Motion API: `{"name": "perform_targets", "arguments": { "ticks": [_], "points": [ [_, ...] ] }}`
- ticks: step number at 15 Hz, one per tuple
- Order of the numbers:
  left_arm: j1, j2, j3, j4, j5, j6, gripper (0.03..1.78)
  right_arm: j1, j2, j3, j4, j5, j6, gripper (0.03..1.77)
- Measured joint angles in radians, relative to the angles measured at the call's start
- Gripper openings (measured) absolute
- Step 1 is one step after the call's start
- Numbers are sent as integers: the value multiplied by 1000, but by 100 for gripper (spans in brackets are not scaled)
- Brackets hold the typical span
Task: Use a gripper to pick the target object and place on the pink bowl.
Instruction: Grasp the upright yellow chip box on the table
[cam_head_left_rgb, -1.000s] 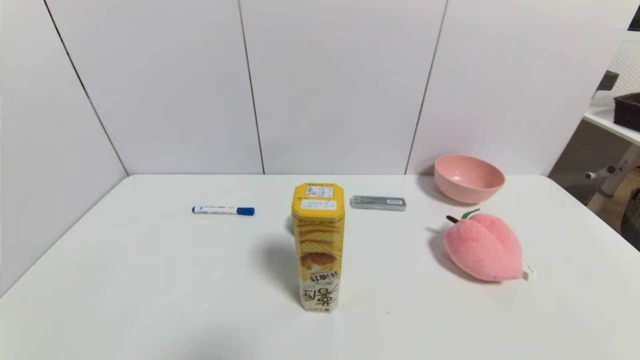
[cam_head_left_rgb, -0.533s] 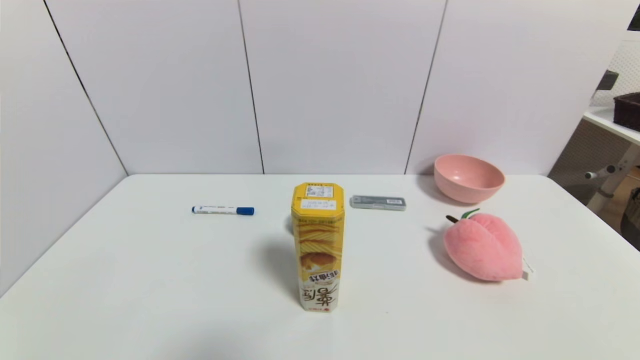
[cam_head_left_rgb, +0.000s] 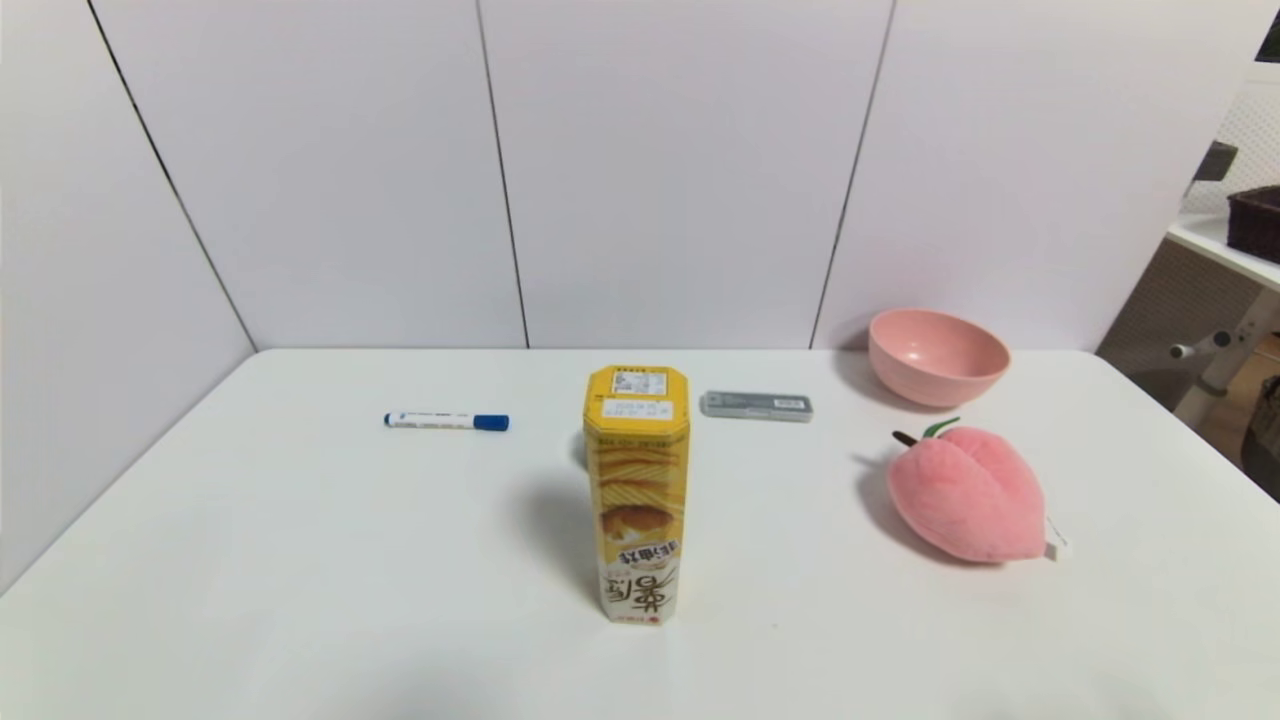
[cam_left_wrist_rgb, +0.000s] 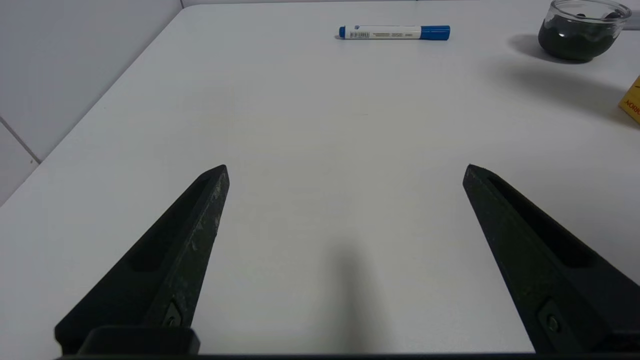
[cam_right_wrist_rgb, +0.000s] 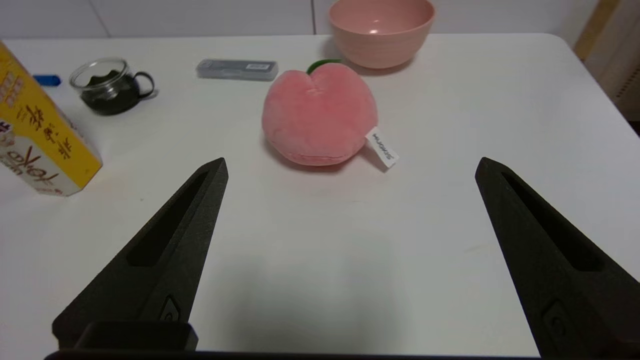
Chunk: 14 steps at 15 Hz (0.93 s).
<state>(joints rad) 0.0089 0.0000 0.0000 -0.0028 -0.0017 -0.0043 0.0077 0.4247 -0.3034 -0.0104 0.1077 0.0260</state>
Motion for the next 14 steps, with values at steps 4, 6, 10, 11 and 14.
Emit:
{"name": "perform_targets", "arguments": {
  "ticks": [4, 6, 10, 11, 14],
  "points": [
    [0, 0, 0, 0, 0, 0, 169, 82, 320, -141, -23, 134, -98, 171],
    [0, 0, 0, 0, 0, 0, 169, 147, 479, -183, -93, 179, -130, 171],
    [0, 0, 0, 0, 0, 0, 169, 296, 773, -227, -325, 211, -166, 171],
    [0, 0, 0, 0, 0, 0, 169, 335, 836, -240, -384, 220, -171, 171],
    [0, 0, 0, 0, 0, 0, 169, 431, 989, -266, -595, 240, -174, 171]
  ]
}}
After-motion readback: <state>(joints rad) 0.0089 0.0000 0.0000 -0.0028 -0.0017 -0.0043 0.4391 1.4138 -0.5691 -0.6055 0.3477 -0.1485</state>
